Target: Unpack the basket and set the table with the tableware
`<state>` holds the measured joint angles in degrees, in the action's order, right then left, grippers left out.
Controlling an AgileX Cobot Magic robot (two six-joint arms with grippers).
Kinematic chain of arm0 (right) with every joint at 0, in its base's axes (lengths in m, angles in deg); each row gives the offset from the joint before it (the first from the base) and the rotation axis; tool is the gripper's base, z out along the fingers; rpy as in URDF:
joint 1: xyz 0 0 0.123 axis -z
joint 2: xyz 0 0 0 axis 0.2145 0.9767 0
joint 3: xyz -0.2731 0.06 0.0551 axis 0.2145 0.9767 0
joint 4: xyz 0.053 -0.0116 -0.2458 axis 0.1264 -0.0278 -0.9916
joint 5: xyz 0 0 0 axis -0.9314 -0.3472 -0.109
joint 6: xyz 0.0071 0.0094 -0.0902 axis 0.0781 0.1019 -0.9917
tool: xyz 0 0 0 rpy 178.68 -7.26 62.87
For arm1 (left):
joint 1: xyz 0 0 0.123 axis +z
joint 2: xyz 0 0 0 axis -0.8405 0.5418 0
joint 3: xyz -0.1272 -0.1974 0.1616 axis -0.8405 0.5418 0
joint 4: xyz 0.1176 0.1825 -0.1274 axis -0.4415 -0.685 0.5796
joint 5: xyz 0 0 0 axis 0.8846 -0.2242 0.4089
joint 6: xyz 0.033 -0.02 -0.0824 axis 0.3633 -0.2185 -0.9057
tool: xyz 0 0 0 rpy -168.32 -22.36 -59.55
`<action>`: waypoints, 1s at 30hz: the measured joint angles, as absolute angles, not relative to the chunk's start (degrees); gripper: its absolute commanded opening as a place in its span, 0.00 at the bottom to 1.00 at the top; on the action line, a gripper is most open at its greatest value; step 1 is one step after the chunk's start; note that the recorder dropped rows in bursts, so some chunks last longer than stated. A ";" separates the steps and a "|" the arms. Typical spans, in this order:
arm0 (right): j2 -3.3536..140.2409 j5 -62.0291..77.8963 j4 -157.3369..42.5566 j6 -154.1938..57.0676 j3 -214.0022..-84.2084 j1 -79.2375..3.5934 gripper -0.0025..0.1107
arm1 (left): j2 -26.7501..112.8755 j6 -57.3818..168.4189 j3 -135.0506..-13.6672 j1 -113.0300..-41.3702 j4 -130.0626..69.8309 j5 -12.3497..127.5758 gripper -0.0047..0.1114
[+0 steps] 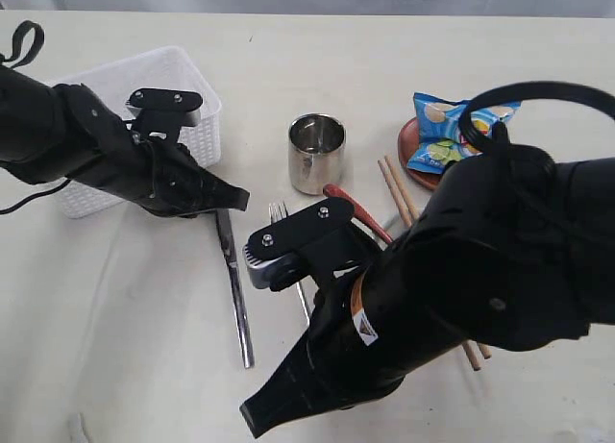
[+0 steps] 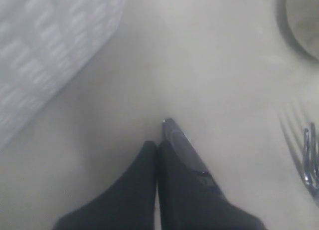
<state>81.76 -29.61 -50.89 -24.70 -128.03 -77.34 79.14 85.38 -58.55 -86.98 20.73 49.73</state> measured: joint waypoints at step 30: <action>81.76 -29.71 -50.89 -25.36 -128.03 -77.34 0.03 | 71.18 83.54 -50.74 -92.67 21.50 34.04 0.04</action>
<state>81.76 -29.71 -50.89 -25.36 -128.03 -77.34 71.18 83.54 -50.74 -92.67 21.50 34.04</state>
